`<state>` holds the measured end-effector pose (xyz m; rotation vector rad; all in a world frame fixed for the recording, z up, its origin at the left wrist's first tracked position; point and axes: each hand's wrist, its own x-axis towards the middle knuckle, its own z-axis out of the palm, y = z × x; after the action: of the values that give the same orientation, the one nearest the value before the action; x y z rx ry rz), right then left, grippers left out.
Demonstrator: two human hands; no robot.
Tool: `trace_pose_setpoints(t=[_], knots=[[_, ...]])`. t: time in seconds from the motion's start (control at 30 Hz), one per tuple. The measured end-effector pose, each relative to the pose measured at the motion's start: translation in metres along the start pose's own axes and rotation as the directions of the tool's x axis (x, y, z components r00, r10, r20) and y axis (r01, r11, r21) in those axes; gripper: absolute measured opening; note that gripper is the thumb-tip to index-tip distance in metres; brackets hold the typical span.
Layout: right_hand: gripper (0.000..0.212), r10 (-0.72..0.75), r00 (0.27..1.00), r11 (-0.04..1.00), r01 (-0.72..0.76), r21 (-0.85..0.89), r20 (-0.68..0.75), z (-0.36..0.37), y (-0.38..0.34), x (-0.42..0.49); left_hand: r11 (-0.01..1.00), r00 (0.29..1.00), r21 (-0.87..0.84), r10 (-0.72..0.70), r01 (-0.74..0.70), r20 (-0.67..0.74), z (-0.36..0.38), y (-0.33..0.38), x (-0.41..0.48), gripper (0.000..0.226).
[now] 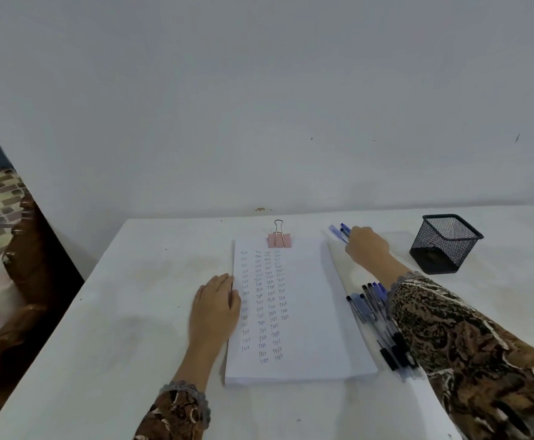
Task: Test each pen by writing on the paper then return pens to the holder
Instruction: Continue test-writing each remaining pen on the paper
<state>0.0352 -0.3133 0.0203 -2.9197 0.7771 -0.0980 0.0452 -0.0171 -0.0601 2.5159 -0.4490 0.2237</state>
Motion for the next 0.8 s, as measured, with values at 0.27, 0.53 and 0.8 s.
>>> trace_pose_setpoints(t=[0.27,0.53,0.8], knots=[[0.027,-0.04,0.978,0.722,-0.114,0.683,0.205,-0.027,-0.019,-0.021,1.0,1.0,-0.003,0.004,-0.004,0.001,0.001,-0.001,0.0,0.041],[0.03,-0.524,0.848,0.816,0.527,0.239,-0.08,0.024,-0.059,-0.075,1.0,1.0,-0.004,-0.001,0.001,0.028,0.001,-0.001,0.001,0.042],[0.047,-0.686,0.657,0.685,0.728,0.027,-0.314,0.062,-0.075,-0.085,1.0,1.0,-0.006,0.011,-0.011,0.005,0.0,-0.001,0.001,0.045]])
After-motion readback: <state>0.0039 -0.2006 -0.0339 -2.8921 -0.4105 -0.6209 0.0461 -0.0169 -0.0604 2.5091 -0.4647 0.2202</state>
